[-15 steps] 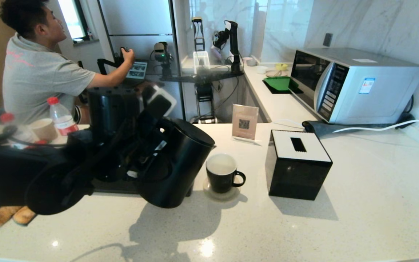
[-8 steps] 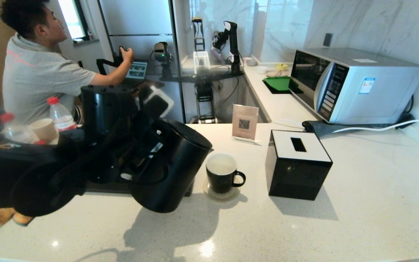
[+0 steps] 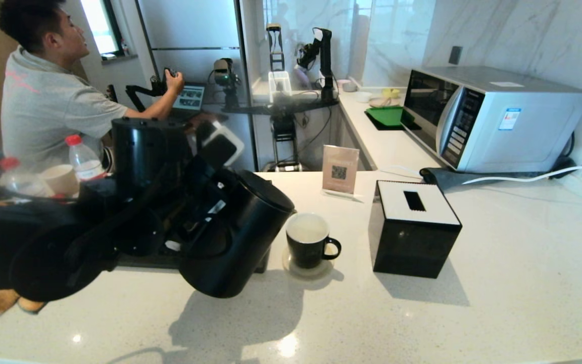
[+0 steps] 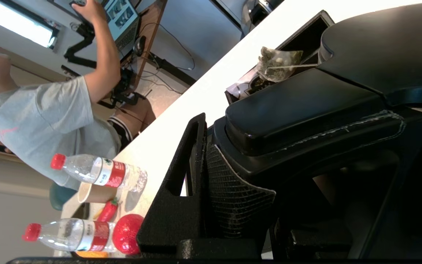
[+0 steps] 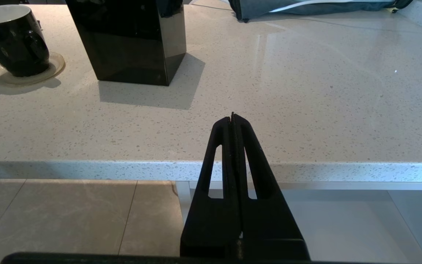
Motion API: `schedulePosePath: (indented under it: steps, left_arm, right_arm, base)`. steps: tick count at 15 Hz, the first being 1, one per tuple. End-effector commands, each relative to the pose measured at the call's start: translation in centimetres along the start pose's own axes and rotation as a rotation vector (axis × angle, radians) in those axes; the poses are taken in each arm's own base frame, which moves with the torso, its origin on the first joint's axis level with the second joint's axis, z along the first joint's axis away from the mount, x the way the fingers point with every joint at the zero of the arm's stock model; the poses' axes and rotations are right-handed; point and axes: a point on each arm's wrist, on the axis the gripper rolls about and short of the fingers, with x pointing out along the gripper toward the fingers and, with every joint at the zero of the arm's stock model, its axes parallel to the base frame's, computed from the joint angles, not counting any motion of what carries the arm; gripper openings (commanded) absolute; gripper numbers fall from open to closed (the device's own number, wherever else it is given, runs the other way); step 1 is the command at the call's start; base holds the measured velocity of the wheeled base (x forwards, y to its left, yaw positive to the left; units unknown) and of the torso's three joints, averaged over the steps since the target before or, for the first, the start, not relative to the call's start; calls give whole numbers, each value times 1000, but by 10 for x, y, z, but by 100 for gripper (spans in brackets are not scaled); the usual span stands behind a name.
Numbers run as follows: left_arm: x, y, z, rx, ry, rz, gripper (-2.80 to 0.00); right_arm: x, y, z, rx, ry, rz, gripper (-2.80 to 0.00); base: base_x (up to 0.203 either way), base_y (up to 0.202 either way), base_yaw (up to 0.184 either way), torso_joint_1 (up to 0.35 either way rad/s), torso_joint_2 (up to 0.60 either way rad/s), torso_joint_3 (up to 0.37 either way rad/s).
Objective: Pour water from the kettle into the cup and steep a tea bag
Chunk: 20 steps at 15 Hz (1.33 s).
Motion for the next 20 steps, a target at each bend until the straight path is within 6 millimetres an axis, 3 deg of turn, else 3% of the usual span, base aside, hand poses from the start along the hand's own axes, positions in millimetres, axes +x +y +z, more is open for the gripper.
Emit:
schedulePosePath:
  steps: [1,8,20]
  left_arm:
    - [2,0,1,21,3,3,-280]
    - [13,-6,10,43,-7,-2,-280]
    - [12,-8,14,58,2,-21,-280]
  right_arm:
    - [0,0,0,-1,2,0,-280]
    - [0,0,0,-1,3,0,-280]
    - [0,0,0,-1,2,0,-280]
  base:
    - [0,0,0,0,0,0]
    - [0,0,0,0,0,0]
    - [0,0,0,0,0,0]
